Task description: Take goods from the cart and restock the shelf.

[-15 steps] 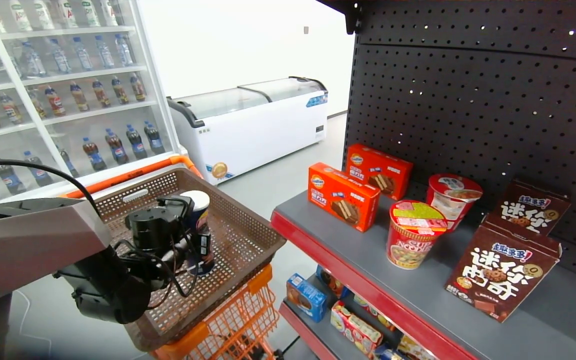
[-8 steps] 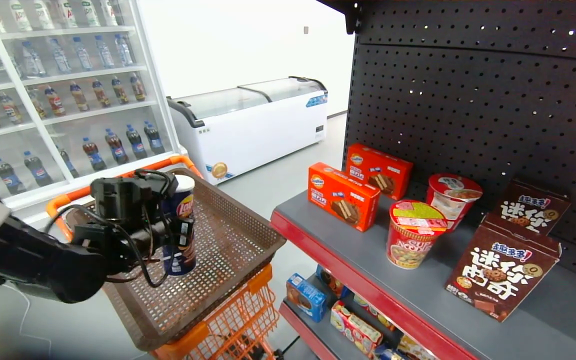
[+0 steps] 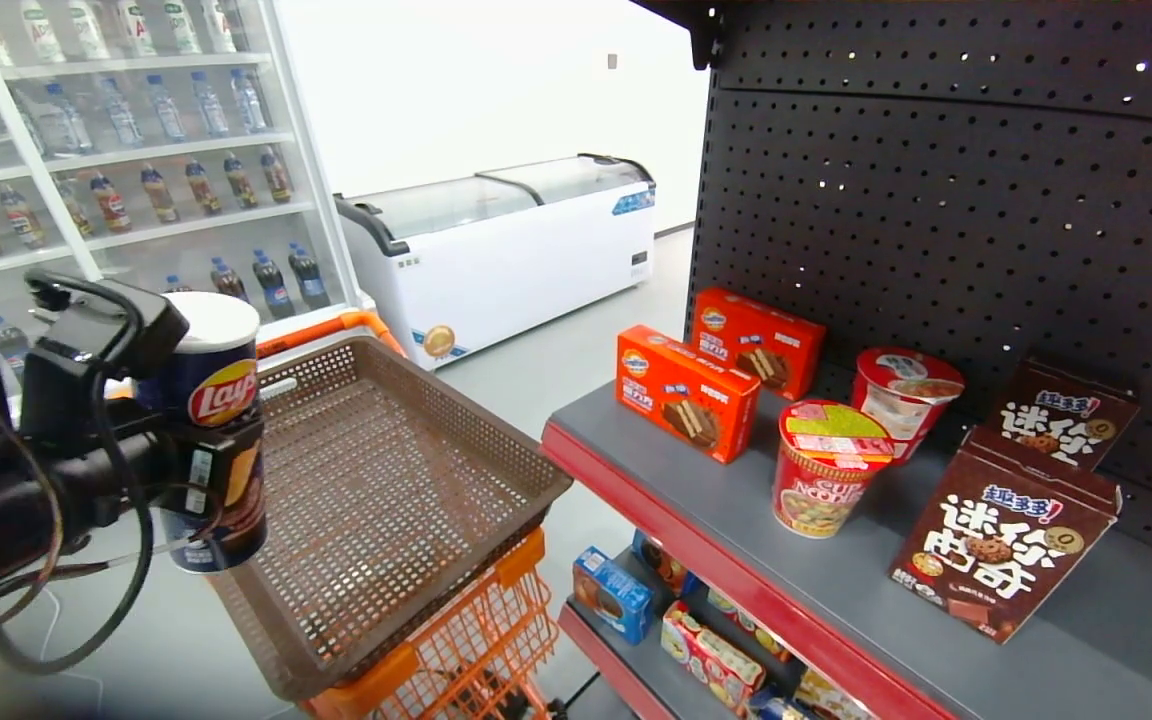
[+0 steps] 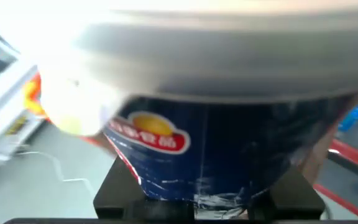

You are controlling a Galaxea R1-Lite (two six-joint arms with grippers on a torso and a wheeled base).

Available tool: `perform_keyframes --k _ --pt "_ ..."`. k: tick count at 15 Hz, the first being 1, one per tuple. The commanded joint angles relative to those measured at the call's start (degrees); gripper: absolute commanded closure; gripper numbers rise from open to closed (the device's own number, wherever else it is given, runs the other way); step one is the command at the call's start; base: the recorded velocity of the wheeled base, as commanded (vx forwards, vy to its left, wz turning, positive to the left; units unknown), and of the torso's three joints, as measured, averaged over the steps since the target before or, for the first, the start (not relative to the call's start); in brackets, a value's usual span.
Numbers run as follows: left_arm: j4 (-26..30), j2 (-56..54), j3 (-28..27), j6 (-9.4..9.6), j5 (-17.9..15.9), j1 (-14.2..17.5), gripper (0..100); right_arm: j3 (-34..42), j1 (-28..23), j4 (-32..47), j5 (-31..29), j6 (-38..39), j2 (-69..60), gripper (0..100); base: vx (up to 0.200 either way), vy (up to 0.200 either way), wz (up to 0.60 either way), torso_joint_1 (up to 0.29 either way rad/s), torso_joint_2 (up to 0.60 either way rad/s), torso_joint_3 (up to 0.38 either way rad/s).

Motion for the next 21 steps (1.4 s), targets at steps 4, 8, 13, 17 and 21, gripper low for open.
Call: perform_keyframes --k 4,8,13,17,21 --pt "0.5 -6.4 1.9 4.03 0.8 4.0 100 0.0 0.0 0.0 0.0 0.0 0.0 0 0.0 0.0 0.0 0.0 0.0 0.0" --pt "2.8 -7.2 0.6 2.45 -1.2 4.0 100 0.0 0.0 0.0 0.0 0.0 0.0 0 0.0 0.0 0.0 0.0 0.0 0.0" --pt "3.5 -9.3 1.6 -2.39 -13.2 3.7 100 0.0 0.0 0.0 0.0 0.0 0.0 0 0.0 0.0 0.0 0.0 0.0 0.0" --pt "3.5 -8.0 2.0 -2.3 -15.5 3.6 100 0.0 0.0 0.0 0.0 0.0 0.0 0 0.0 0.0 0.0 0.0 0.0 0.0" --pt "3.5 -8.5 4.3 -2.74 -26.9 5.0 100 0.0 0.0 0.0 0.0 0.0 0.0 0 0.0 0.0 0.0 0.0 0.0 0.0"
